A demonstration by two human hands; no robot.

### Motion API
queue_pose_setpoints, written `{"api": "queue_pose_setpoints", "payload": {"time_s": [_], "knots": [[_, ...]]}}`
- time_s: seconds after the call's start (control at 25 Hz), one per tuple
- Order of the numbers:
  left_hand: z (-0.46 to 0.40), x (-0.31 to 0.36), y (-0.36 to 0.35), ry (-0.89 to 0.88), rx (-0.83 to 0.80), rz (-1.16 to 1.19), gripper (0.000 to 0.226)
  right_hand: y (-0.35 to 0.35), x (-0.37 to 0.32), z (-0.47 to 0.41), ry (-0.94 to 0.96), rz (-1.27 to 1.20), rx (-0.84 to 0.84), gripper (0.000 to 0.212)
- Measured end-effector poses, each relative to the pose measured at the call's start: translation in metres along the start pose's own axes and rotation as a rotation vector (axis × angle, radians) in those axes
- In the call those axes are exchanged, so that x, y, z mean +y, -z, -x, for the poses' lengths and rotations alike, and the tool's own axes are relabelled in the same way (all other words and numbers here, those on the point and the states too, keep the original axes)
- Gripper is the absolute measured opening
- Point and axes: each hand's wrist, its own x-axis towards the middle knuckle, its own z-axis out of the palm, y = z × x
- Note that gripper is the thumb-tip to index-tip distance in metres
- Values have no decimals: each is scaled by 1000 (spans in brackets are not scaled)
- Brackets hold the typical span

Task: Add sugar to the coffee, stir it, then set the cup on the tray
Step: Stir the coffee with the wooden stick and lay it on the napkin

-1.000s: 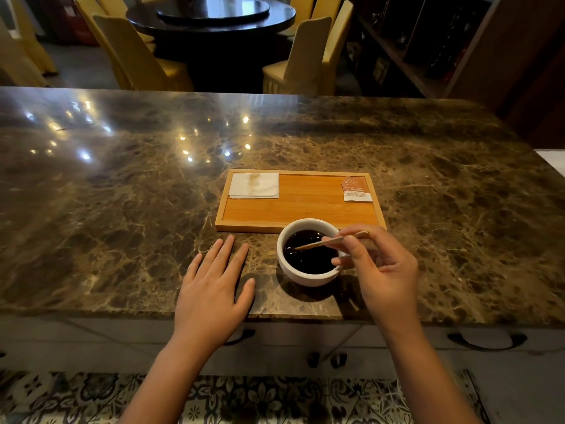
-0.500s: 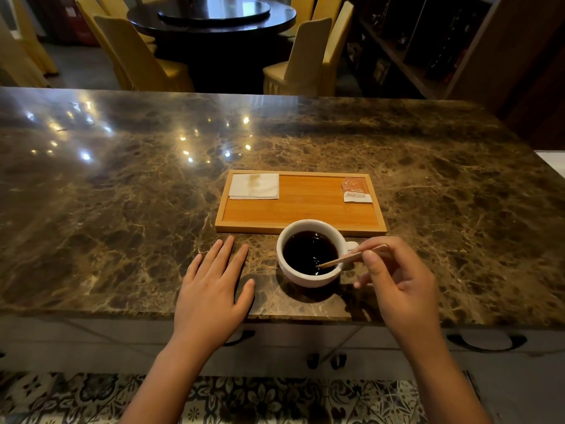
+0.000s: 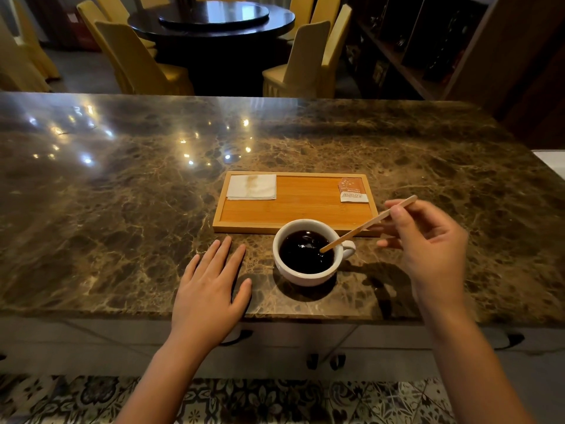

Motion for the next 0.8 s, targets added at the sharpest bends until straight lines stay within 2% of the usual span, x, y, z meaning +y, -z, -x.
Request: {"api": "queue_pose_setpoints", "payload": {"time_s": [0.16,0.32,0.48,0.6,0.8], "knots": [[0,1,1,2,2,3,56,5,-4,-17,5,58,-17,13],[1,1,1,5,3,9,57,-1,-11,-33,-15,-4,-25,12],[1,0,1,9,-6,7,57,-22,-17,-60,22,59,-169,9],[1,0,1,12,-10,13,57,-48,-12,-78,152,111,-276,11],[1,1,3,19,-5,24,56,-95,15,-110,495,261,-460,17]]}}
